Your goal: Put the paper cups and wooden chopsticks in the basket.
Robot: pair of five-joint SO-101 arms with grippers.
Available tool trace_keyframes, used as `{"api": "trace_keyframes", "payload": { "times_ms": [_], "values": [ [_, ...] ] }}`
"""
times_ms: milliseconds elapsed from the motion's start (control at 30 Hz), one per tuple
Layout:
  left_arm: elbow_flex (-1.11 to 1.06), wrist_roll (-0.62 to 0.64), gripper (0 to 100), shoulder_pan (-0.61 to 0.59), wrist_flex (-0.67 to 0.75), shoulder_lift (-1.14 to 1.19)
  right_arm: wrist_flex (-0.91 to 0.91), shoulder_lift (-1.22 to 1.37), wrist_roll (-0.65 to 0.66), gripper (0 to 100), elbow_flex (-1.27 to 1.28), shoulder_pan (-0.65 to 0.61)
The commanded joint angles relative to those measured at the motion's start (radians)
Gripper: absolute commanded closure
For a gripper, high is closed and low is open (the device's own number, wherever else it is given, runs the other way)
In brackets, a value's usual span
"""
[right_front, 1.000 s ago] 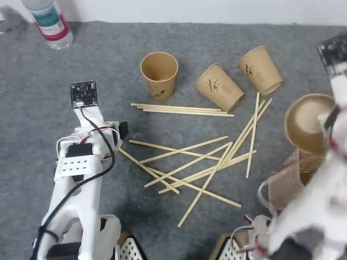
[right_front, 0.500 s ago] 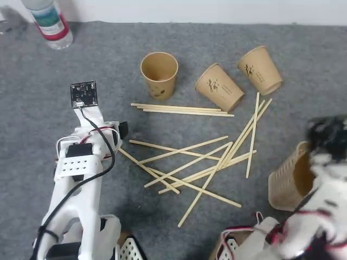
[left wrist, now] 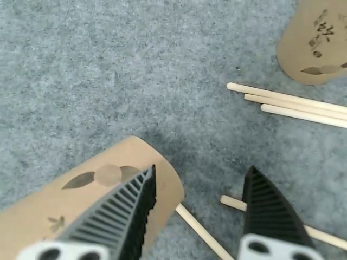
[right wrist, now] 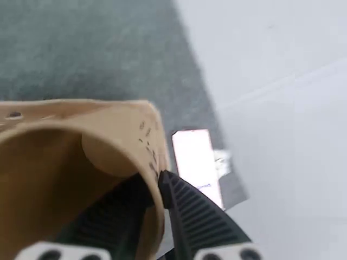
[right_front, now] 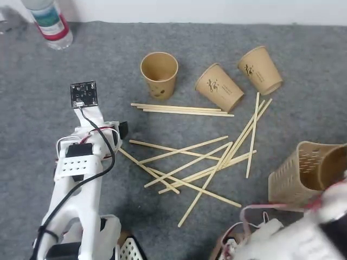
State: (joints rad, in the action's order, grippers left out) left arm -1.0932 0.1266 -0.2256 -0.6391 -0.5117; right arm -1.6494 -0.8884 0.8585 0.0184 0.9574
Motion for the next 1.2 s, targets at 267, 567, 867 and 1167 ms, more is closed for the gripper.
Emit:
{"api": "trace_keyframes", "payload": {
  "times_ms": [267,567,867,1167],
  "values": [
    [-0.007,0.011,74,-0.005,0.002,0.012,-0.097,0.492,-0.074,99.1,-0.295,0.025],
    [-0.007,0.011,74,-0.005,0.002,0.012,-0.125,0.648,0.011,95.5,-0.381,0.119],
    [-0.012,0.011,74,-0.009,0.002,0.012,-0.027,0.521,0.018,78.3,-0.364,0.162],
    [-0.015,0.011,74,-0.009,0.002,0.012,0.064,0.624,0.015,78.5,-0.227,0.125]
  ]
}}
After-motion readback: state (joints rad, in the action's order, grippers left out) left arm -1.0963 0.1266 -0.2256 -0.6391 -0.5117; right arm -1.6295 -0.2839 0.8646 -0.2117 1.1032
